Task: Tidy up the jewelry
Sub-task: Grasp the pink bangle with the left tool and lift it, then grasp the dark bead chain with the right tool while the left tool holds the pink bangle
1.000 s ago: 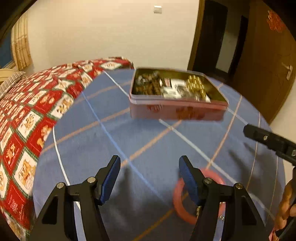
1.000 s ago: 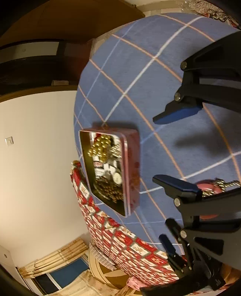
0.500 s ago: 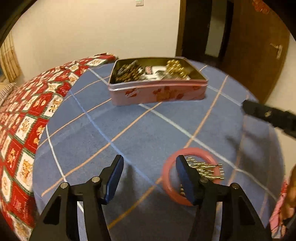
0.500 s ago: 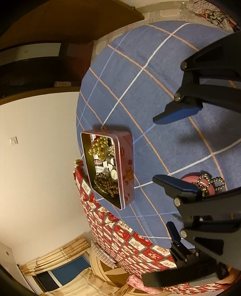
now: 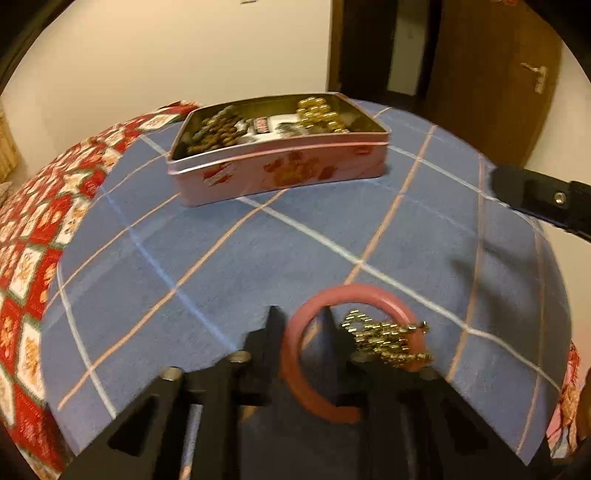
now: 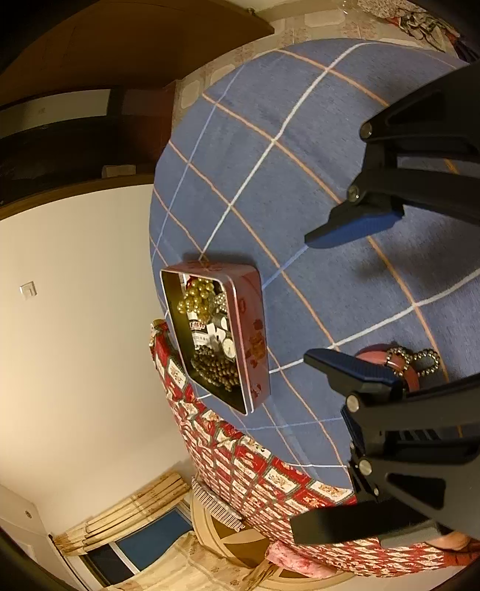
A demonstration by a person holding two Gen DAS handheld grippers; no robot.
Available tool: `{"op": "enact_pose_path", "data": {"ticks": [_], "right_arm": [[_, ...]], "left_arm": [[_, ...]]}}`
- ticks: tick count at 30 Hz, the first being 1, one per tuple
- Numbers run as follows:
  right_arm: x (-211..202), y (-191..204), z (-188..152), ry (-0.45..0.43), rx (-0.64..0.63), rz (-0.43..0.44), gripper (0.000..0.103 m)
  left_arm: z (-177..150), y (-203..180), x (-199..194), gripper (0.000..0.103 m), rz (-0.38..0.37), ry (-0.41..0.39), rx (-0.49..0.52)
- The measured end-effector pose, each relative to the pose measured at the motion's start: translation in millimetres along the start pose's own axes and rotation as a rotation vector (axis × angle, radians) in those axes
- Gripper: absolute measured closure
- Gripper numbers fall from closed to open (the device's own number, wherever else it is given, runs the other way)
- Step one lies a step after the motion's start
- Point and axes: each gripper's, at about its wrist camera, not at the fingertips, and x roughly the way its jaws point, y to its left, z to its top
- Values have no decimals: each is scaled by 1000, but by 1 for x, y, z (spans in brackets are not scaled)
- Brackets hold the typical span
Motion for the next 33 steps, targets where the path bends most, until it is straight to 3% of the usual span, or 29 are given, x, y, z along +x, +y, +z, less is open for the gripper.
{"op": "enact_pose_path", "data": {"ticks": [4,8,15,20,30,33], "right_arm": [[-5,4,-1,-11,-12,-2,43],[-9,2,-3,-17,-12,-11,43],[-4,3,-6,7,-15,-7,43],[8,23,-16,64,-81,21,43],[47,63,-43,196,-214,-8,46],[56,70,-53,227,-275,-37,54]], "left_arm": [[-2,6,-5,94,-75,-35,-90],[-1,13,-32,94,-122,-126,-145],[7,37,-77,94,-84,-234,-203],[-1,54,-79,94,-16,-219,-238],[-19,61,-71,94,16,-181,-263],[-18,61,-73,94,26,-187,-258]]}}
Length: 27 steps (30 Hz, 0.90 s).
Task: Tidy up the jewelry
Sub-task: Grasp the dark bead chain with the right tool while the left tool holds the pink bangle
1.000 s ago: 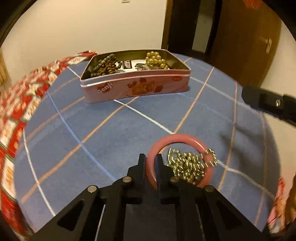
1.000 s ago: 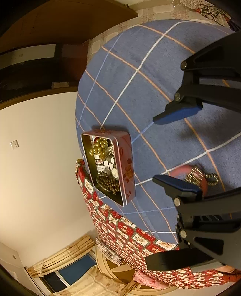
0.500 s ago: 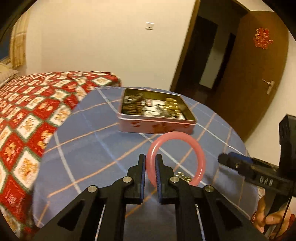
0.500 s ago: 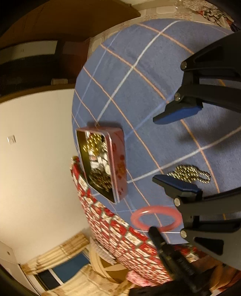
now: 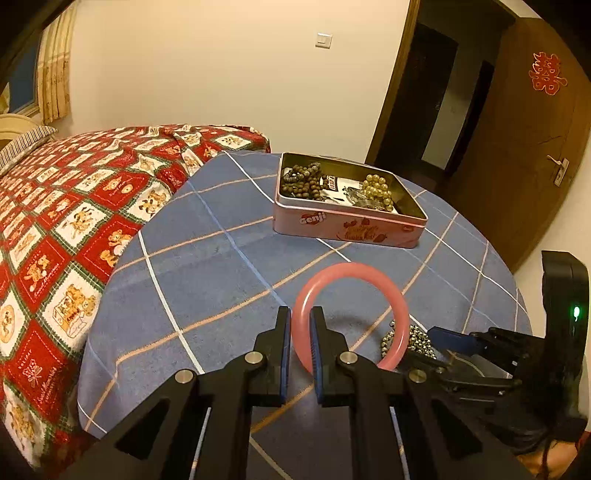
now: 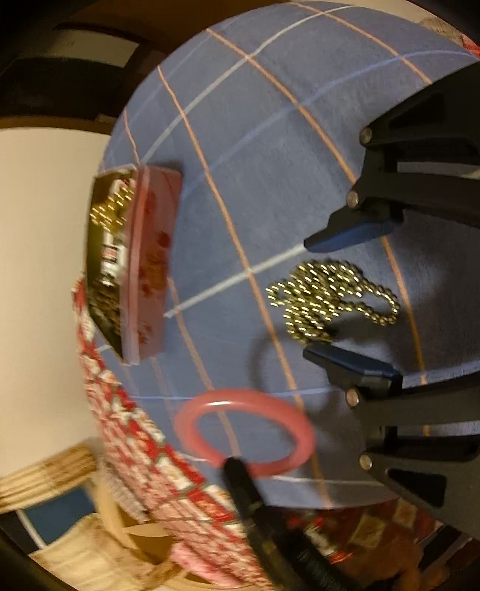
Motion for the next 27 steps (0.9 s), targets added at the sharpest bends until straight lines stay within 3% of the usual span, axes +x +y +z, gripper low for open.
{"op": "enact_pose_path", "data": {"ticks": [2,4,27], "right_arm": [[-1,3,-1,1,-28,-25,68],[-1,-2,0,14,-14,3,87],[-68,-33,18,-222,116,-85,91]], "left_arm": [[-1,1,0,94,1,0,-5],[-1,1,0,94,0,0,-9],[12,-19,-12,94,-30,-41,6]]}}
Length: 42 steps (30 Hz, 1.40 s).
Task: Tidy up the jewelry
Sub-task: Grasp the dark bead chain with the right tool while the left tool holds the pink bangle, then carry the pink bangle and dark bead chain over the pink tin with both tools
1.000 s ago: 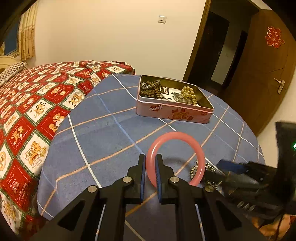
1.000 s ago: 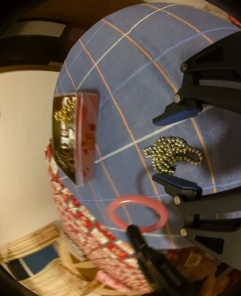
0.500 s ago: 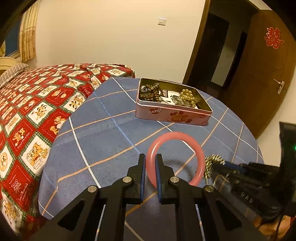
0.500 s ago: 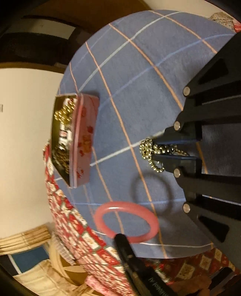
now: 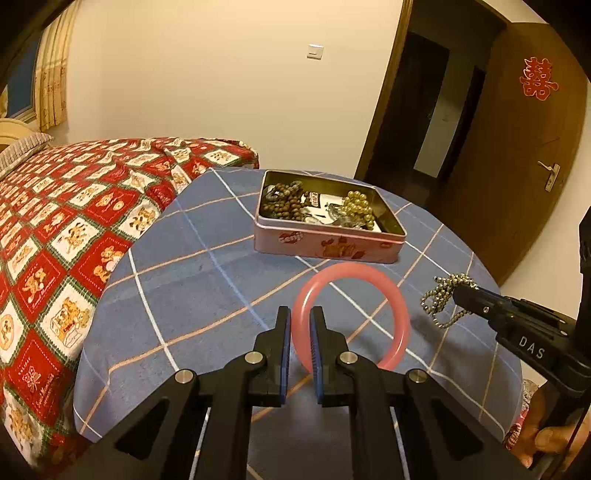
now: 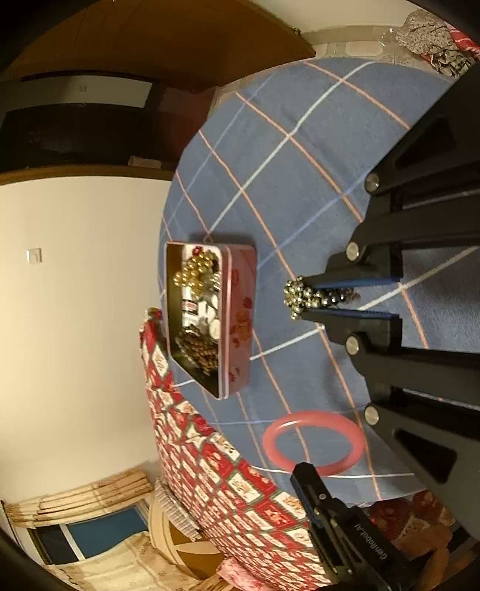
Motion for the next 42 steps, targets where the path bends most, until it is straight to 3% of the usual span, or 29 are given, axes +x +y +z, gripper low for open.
{"op": "enact_pose_path", "data": {"ticks": [9,42], "right_arm": [[-11,-4,8,-46,15,-17,91],[-9,-14,24,-60,33,-41,91]], "left_arm": [[7,-14,3,94,-20,-11,22],[27,-21,12,94,-58,-27,18]]}}
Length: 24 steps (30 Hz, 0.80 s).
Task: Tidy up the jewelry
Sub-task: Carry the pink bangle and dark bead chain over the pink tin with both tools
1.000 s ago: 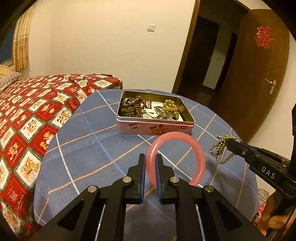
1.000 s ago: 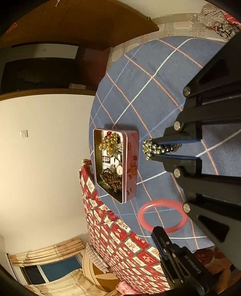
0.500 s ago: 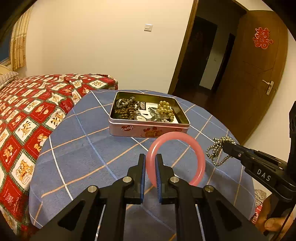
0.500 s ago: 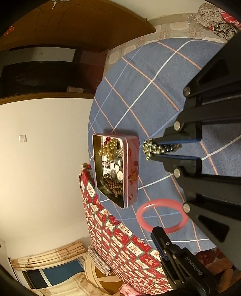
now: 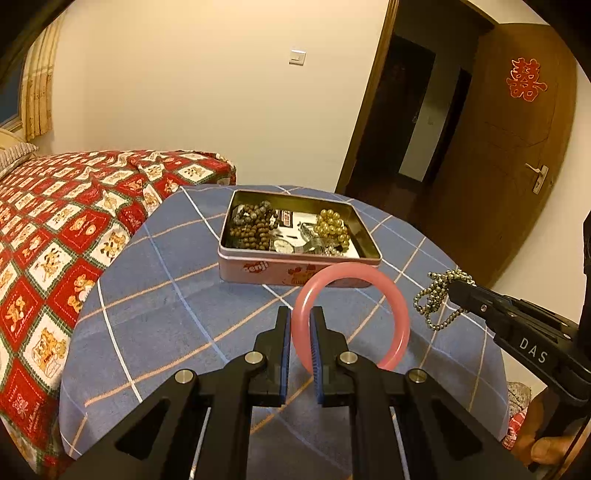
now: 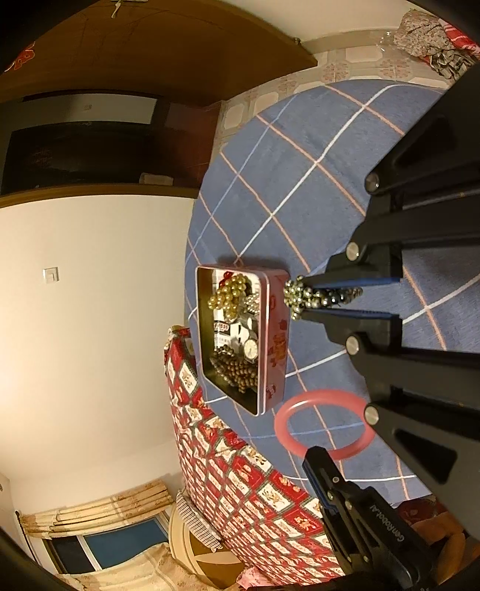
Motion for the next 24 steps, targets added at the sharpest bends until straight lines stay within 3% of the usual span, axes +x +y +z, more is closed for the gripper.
{"op": "enact_pose_path", "data": {"ticks": [14,24], "right_arm": [[-4,9,27,-51,-22,13,91],[7,11,53,-80,-27,26,91]], "left_arm": [[28,7,9,94,12,-26,-17],[51,3,29,94,40,-26,23]]}}
